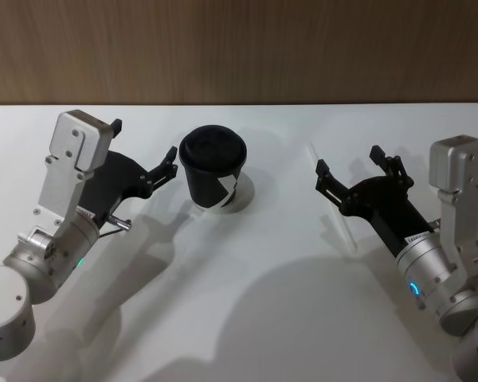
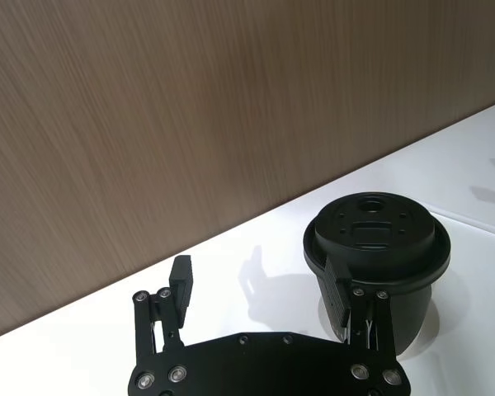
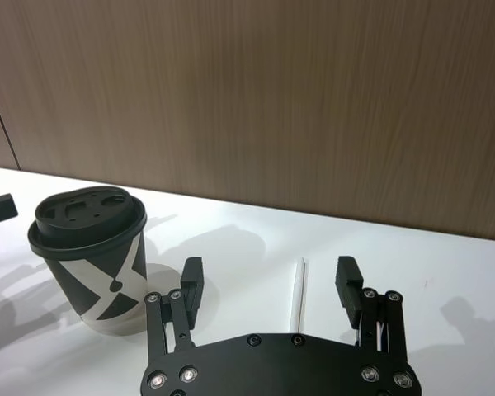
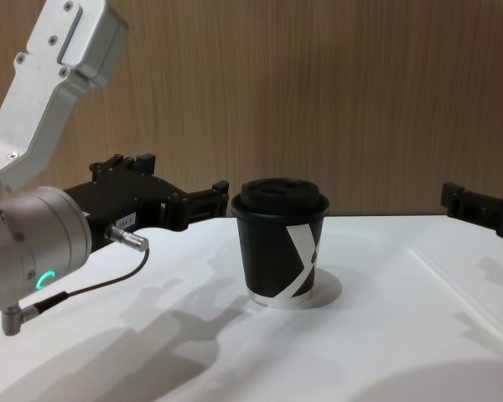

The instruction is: Pick up the straw with one hand, pass it to the other hand, and insert it into the cup.

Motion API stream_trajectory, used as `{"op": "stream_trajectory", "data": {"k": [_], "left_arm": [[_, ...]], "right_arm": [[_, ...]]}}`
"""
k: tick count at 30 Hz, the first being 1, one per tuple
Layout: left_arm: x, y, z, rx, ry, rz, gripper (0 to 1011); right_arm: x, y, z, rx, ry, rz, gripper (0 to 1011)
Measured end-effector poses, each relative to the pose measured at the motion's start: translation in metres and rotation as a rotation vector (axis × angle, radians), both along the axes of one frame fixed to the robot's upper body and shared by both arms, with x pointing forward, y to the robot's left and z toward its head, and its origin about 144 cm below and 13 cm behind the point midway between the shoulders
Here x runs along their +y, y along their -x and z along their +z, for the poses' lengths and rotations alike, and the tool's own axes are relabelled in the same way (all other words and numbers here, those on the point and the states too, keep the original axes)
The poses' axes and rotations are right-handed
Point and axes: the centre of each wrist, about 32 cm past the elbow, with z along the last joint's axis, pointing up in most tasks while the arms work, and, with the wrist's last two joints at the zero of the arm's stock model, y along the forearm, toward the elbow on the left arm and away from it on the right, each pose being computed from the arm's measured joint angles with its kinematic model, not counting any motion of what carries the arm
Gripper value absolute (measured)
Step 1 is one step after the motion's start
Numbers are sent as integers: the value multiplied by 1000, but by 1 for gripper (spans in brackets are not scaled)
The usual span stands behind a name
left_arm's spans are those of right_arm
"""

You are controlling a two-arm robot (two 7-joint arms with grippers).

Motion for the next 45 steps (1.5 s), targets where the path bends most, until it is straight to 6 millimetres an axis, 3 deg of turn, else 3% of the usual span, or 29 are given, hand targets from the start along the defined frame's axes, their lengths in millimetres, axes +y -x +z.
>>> {"op": "stream_trajectory", "data": {"k": [45], "left_arm": [[0, 0, 0, 0, 0, 0, 1003]], "right_arm": [[0, 0, 0, 0, 0, 0, 1001]]}}
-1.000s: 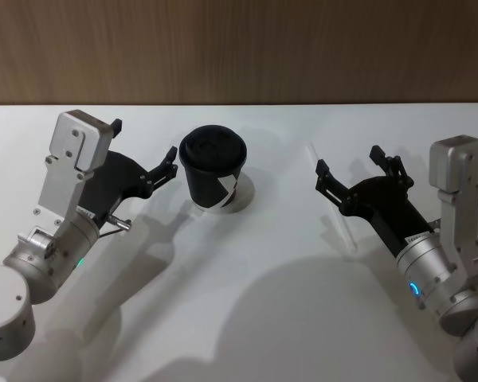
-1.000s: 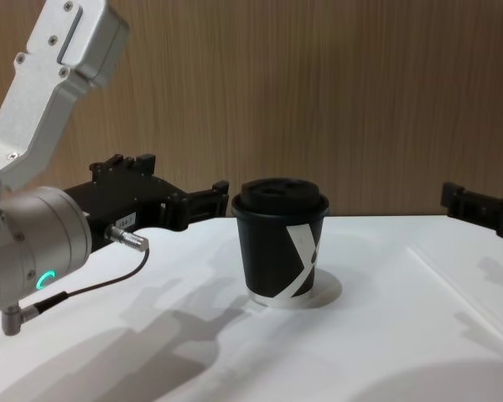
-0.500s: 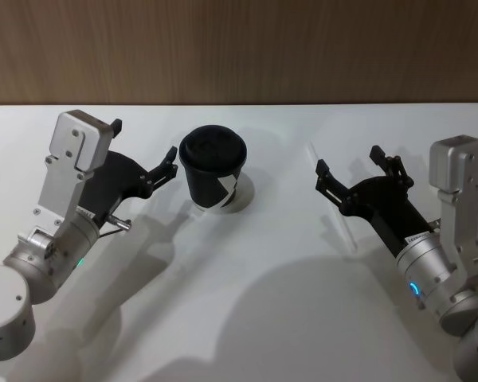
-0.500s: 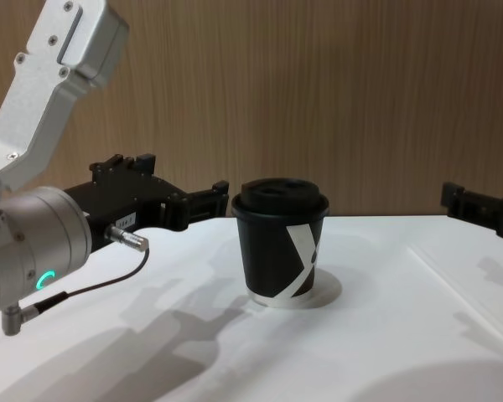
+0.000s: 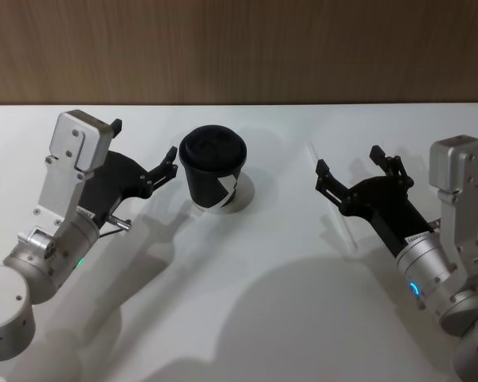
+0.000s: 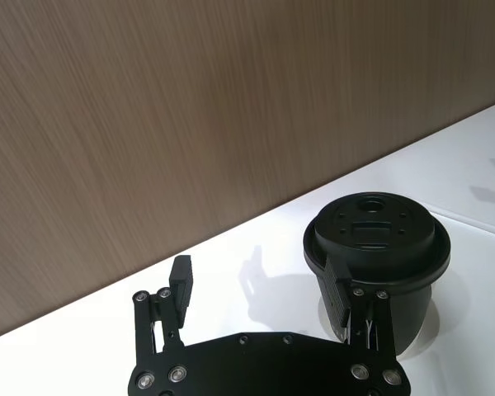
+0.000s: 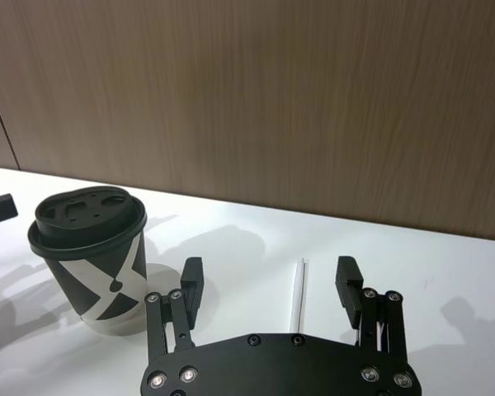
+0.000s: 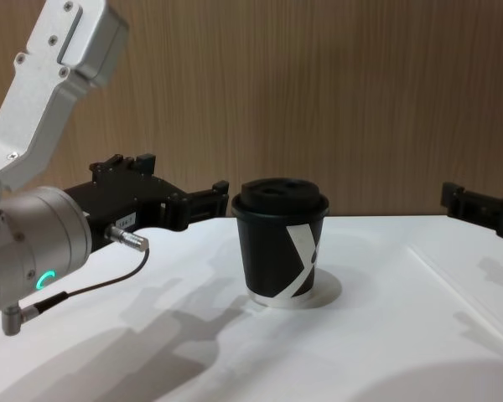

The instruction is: Pick up the straw with one hand, pass it to the other hand, and insert it into the cup.

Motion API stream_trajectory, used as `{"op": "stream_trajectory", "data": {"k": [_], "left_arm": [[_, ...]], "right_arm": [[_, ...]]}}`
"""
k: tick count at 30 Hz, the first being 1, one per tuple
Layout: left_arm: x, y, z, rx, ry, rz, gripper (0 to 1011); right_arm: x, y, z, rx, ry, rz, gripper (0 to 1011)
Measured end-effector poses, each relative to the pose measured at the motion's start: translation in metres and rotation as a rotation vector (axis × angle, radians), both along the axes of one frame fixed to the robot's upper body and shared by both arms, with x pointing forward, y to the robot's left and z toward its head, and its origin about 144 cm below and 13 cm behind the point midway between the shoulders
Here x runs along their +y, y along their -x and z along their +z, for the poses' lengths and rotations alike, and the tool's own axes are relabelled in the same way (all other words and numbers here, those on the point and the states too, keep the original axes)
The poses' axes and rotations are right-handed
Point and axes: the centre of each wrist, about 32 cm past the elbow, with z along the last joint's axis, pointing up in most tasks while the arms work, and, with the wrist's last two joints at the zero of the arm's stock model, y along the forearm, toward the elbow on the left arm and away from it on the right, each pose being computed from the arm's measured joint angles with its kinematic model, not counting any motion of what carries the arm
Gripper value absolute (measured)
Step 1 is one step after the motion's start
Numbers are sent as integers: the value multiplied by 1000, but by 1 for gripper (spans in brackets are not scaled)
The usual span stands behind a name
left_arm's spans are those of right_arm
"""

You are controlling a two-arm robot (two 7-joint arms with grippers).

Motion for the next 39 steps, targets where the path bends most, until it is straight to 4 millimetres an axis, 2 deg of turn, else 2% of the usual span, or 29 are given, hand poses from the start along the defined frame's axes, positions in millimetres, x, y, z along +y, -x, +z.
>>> {"op": "stream_trajectory", "data": {"k": [24, 39], "left_arm": [[0, 0, 0, 0, 0, 0, 1003], [0, 0, 0, 0, 0, 0, 1003]], "right_arm": [[0, 0, 0, 1, 1, 0, 1001], [4, 11, 5, 85, 44, -46, 1001]]}}
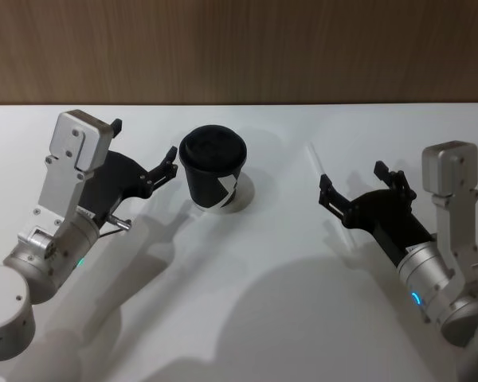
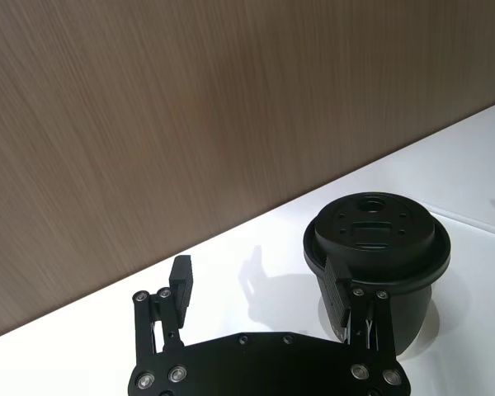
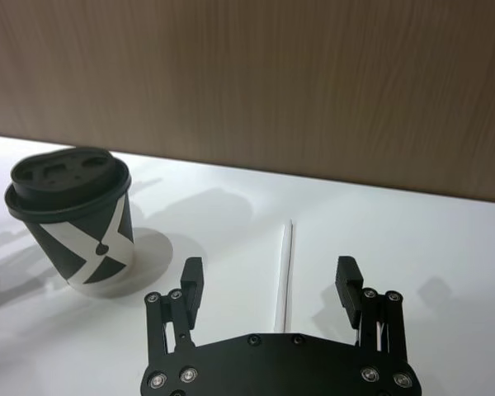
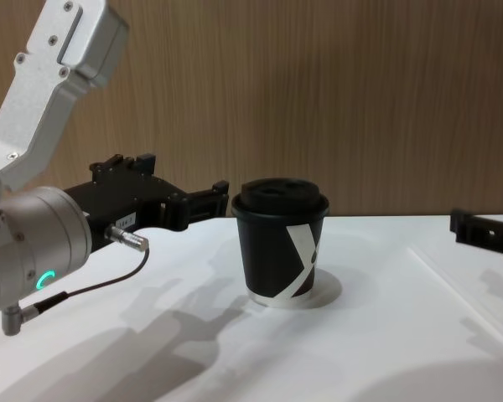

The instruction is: Pick up the straw with one hand, pass it to the other hand, and insert it into the cup.

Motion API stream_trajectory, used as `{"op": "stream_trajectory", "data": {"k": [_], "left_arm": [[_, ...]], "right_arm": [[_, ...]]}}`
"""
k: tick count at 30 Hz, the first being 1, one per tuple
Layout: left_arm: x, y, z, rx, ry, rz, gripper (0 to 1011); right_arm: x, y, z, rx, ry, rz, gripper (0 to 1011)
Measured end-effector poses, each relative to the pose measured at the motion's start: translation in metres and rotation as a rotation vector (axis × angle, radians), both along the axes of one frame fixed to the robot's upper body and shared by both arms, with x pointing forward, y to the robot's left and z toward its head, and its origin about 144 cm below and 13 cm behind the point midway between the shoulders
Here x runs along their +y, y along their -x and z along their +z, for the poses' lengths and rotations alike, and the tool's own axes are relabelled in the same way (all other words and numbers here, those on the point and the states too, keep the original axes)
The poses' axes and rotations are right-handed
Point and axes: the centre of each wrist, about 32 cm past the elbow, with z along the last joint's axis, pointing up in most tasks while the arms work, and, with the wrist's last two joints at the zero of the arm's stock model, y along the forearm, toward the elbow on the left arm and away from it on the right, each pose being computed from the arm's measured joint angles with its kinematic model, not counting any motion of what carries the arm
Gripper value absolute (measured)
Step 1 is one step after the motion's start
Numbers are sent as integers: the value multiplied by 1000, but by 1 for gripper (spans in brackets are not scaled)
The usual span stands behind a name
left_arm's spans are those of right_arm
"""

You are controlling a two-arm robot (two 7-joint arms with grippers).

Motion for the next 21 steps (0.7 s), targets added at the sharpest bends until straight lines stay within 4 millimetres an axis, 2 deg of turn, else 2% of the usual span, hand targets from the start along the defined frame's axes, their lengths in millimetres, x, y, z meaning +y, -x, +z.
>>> {"op": "stream_trajectory", "data": {"k": [21], "left_arm": [[0, 0, 0, 0, 0, 0, 1003]], "right_arm": [[3, 14, -3, 150, 62, -39, 1001]]}}
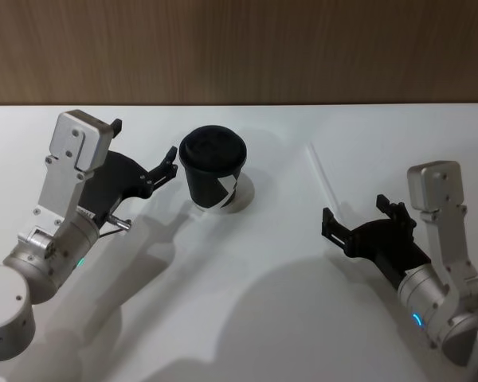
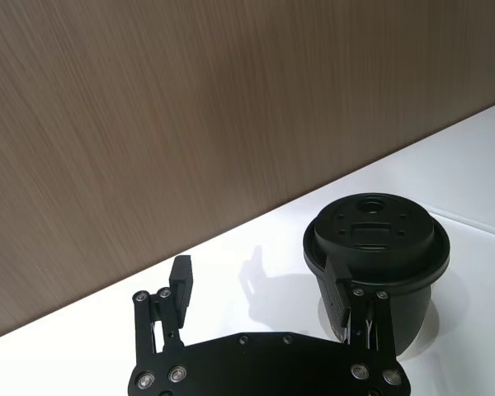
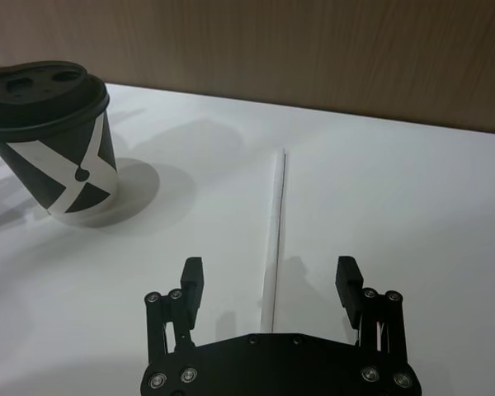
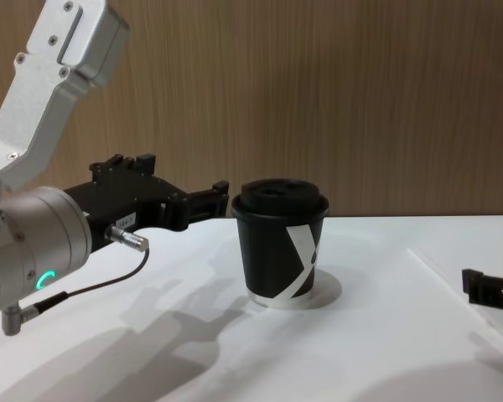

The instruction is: Pick up the straw with one hand, pass it to the other hand, and insert it into the cup.

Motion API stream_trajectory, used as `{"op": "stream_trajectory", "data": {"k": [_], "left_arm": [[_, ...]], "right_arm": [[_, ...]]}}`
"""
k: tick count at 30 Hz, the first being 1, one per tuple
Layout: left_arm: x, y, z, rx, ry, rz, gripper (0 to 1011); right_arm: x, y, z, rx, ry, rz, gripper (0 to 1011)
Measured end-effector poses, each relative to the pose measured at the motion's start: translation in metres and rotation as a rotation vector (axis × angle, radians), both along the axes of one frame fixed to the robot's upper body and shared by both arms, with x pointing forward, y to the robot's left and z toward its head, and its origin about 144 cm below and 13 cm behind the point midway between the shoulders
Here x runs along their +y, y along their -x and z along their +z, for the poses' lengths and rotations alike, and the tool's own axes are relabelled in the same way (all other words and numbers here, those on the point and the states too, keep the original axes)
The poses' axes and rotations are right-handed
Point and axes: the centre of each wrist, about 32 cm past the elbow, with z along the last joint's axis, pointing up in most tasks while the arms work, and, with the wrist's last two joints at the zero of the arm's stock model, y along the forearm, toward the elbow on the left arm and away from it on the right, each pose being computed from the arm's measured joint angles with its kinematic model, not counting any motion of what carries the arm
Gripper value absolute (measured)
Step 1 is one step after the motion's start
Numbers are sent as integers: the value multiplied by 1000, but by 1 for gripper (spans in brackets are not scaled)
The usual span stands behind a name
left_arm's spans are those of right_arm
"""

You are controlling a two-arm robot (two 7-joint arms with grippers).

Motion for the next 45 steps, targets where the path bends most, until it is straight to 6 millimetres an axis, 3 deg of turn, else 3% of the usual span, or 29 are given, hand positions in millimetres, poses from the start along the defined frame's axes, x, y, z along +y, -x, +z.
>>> {"op": "stream_trajectory", "data": {"k": [32, 38, 45], "left_arm": [[0, 0, 0, 0, 0, 0, 1003], [0, 0, 0, 0, 0, 0, 1003], [0, 0, 0, 0, 0, 0, 1002]], "right_arm": [[-8, -1, -15, 100, -13, -20, 995], [-9, -2, -18, 109, -22, -23, 881], [-10, -4, -20, 112, -29, -28, 675]]}}
